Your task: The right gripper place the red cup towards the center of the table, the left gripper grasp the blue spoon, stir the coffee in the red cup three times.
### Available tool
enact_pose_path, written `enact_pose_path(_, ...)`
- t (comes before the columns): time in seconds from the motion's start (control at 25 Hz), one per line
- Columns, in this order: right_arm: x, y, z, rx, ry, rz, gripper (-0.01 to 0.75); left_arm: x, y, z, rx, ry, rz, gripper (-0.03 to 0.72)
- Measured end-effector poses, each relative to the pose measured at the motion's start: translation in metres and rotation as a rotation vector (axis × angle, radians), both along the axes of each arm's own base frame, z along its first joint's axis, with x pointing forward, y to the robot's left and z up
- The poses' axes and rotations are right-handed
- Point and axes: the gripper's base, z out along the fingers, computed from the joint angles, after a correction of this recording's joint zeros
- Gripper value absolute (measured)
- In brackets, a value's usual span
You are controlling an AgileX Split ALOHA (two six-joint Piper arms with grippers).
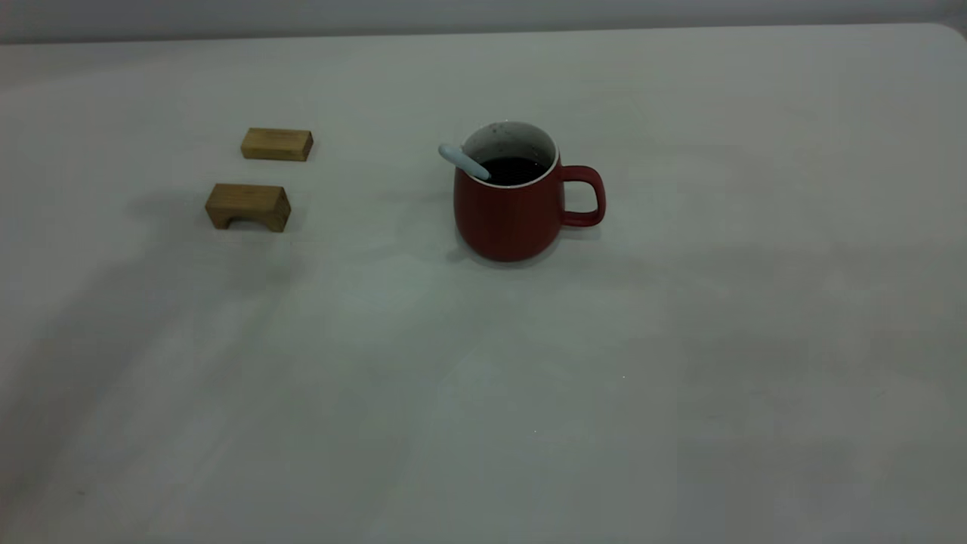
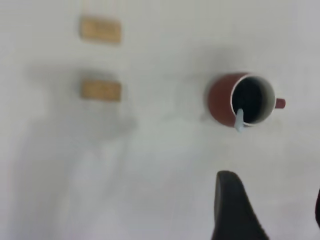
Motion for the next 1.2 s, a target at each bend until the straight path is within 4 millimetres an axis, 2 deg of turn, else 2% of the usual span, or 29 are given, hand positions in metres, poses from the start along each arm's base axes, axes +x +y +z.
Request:
enact_pose_path(0.04, 0.0, 0.0, 0.0, 0.0, 0.0, 0.0, 0.237, -0.013, 0.005, 0.009, 0.013, -0.032, -0.012, 0.464)
enact_pose_path(0.2, 0.0, 0.0, 0.0, 0.0, 0.0, 0.0, 0.237, -0.066, 0.022, 0.022, 0.052, -0.095, -0.02, 0.464)
enact_pose_path(0.32, 0.0, 0.0, 0.0, 0.0, 0.0, 0.0, 0.237, -0.107, 0.034, 0.019, 0.058, -0.116, -0.017, 0.464)
enact_pose_path(0.48, 0.0, 0.0, 0.0, 0.0, 0.0, 0.0, 0.237, -0.161, 0.052, 0.001, 0.093, -0.137, -0.023, 0.464)
enact_pose_path(0.68, 0.0, 0.0, 0.0, 0.0, 0.0, 0.0, 0.237, -0.216, 0.077, -0.049, 0.188, -0.122, -0.055, 0.464)
enact_pose_path(0.88, 0.0, 0.0, 0.0, 0.0, 0.0, 0.0, 0.237, -0.265, 0.085, -0.088, 0.207, -0.182, -0.053, 0.464)
enact_pose_path(1.04, 0.0, 0.0, 0.0, 0.0, 0.0, 0.0, 0.237, -0.289, 0.088, -0.112, 0.199, -0.25, 0.011, 0.464)
enact_pose_path(1.2, 0.0, 0.0, 0.0, 0.0, 0.0, 0.0, 0.237, -0.3, 0.088, -0.13, 0.189, -0.323, 0.08, 0.464)
